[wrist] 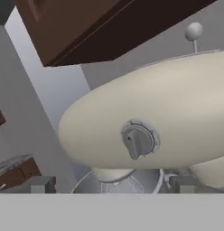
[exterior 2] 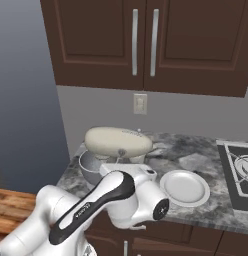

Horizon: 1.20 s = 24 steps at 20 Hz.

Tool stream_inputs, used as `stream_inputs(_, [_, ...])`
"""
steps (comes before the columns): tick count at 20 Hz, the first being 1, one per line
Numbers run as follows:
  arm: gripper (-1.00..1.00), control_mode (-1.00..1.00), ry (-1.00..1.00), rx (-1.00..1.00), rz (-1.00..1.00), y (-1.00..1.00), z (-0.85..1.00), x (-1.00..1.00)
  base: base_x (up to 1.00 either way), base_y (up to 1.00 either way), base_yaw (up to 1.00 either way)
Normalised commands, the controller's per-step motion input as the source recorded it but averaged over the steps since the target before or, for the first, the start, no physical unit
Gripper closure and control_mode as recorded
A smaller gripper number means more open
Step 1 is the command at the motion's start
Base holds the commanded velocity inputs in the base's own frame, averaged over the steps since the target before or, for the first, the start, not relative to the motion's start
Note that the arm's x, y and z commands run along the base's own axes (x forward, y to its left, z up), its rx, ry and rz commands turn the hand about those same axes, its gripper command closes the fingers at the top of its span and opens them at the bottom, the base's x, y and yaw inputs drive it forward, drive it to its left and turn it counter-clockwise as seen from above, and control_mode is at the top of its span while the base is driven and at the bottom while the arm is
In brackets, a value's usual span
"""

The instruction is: Add butter and sugar cubes to the stand mixer bowl and then turn on the stand mixer to begin making frosting.

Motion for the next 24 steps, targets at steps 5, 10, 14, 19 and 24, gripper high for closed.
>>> stream_inputs(5, [-1.00, -1.00, -0.15, -0.05, -0.20, 0.00, -0.15, 0.47, 0.00, 0.00, 0.00])
stream_inputs(10, [-1.00, -1.00, -0.02, 0.00, -0.22, -0.04, -0.16, 0.27, 0.00, 0.00, 0.00])
stream_inputs(14, [-1.00, -1.00, -0.03, 0.00, -0.20, 0.00, -0.02, 0.19, 0.00, 0.00, 0.00])
stream_inputs(19, [-1.00, -1.00, -0.20, 0.00, -0.08, 0.00, 0.11, -0.17, 0.00, 0.00, 0.00])
stream_inputs(24, [-1.00, -1.00, -0.20, 0.00, -0.06, 0.01, 0.15, -0.07, 0.00, 0.00, 0.00])
